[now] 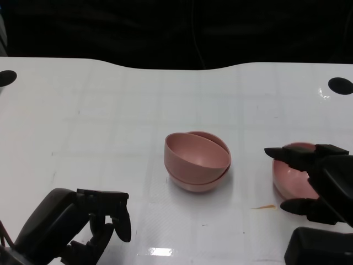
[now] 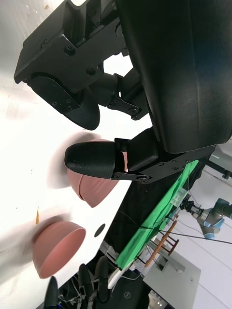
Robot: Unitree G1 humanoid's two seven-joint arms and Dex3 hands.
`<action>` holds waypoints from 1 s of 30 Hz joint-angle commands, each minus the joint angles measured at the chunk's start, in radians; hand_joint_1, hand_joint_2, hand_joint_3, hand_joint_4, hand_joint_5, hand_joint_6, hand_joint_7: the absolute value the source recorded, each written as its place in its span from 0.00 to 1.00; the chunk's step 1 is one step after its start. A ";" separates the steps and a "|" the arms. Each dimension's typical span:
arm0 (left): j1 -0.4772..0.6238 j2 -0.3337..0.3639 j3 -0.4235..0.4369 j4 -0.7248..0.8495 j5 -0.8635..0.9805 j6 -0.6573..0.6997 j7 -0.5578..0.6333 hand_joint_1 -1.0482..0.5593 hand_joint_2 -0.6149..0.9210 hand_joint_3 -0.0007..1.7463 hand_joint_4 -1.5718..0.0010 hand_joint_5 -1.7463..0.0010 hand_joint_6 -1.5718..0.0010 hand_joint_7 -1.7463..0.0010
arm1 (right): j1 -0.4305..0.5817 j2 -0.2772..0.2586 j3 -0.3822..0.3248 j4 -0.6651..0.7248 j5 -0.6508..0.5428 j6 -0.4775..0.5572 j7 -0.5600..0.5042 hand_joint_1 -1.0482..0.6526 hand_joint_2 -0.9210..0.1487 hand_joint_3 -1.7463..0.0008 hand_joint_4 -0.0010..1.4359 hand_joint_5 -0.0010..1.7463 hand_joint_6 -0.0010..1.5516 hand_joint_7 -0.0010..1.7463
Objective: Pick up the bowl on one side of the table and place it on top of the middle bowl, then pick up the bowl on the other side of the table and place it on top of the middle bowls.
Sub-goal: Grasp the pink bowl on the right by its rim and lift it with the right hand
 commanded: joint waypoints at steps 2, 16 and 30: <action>0.006 0.004 0.015 -0.015 0.008 0.013 -0.008 0.66 0.52 0.91 0.43 0.04 0.45 0.19 | -0.001 -0.029 0.032 -0.056 -0.135 0.083 0.076 0.28 0.06 1.00 0.21 0.26 0.25 0.03; 0.006 -0.008 0.006 -0.038 0.022 0.025 -0.010 0.66 0.52 0.92 0.44 0.04 0.46 0.18 | -0.128 -0.066 0.125 0.108 -0.315 0.182 0.239 0.27 0.03 1.00 0.36 0.10 0.29 0.01; 0.008 -0.014 0.008 -0.061 0.025 0.041 -0.026 0.67 0.51 0.92 0.43 0.06 0.44 0.21 | -0.283 -0.108 0.223 0.390 -0.338 0.160 0.275 0.34 0.00 0.95 0.60 0.25 0.42 0.03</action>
